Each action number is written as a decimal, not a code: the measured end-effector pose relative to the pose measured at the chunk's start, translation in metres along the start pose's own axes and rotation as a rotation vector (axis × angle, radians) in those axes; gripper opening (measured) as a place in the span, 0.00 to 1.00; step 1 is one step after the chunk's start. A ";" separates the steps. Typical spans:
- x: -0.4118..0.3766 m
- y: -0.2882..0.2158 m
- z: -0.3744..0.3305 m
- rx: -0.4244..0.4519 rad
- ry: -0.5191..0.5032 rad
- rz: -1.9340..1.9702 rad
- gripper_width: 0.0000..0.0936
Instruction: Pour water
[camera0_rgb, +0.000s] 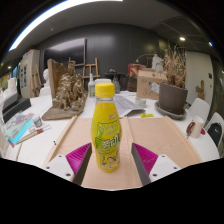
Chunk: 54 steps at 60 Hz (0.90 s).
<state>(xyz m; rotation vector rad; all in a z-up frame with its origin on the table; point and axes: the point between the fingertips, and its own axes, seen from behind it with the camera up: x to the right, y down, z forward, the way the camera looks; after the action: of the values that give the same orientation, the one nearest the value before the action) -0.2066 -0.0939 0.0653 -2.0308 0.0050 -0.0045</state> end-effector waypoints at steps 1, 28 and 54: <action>-0.002 0.000 0.005 0.004 -0.001 0.003 0.85; 0.000 -0.009 0.028 0.018 -0.025 0.059 0.30; 0.107 -0.171 -0.001 0.101 -0.370 0.804 0.29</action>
<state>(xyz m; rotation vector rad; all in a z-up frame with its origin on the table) -0.0990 -0.0190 0.2191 -1.7763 0.5707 0.8520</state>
